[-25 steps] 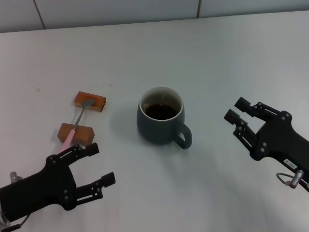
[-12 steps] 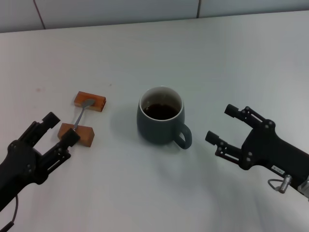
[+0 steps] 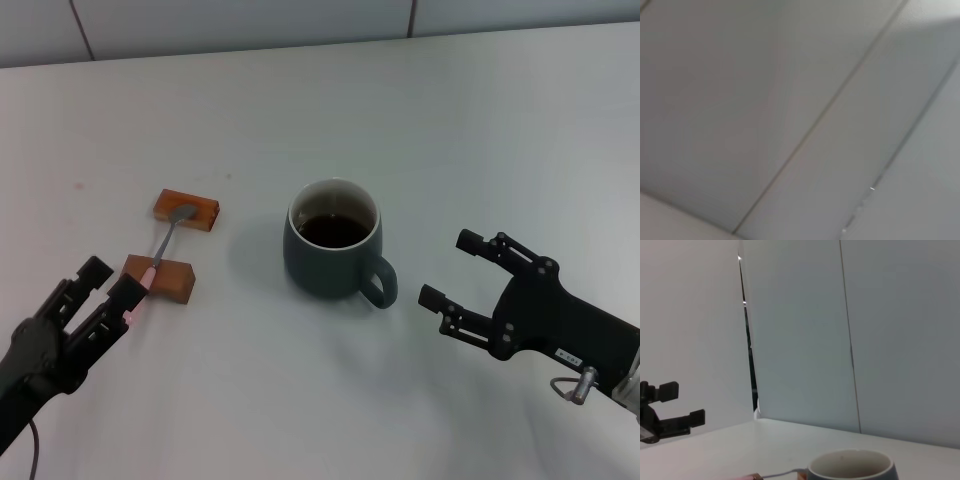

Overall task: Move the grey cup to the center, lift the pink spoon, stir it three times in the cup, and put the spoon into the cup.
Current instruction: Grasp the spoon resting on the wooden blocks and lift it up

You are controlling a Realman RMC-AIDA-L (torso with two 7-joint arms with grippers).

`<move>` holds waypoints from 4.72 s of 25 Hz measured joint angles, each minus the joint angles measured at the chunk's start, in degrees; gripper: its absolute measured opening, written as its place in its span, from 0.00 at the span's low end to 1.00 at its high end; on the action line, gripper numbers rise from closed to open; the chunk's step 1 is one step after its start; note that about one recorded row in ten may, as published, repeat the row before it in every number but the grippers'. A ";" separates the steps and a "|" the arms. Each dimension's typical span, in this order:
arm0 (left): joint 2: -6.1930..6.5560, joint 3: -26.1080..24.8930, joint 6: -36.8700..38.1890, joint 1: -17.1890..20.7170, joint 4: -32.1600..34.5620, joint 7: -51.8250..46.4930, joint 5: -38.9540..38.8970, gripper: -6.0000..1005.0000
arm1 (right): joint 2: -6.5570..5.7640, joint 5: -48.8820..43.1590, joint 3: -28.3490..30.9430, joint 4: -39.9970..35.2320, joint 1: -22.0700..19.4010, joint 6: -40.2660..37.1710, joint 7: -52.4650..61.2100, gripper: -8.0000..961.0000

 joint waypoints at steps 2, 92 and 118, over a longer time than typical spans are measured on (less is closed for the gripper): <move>0.03 -0.58 -1.04 0.39 -0.51 -0.94 -0.03 0.86 | 0.05 0.00 0.01 -0.21 0.00 0.45 0.00 0.88; -0.33 -7.18 -23.09 -1.64 -10.11 -23.82 -0.10 0.86 | -0.22 -0.03 -2.87 -3.03 1.36 3.42 0.11 0.88; -0.50 -8.48 -23.43 -1.88 -11.79 -25.33 -0.09 0.70 | -0.21 -0.03 -2.87 -3.31 1.29 3.46 0.05 0.88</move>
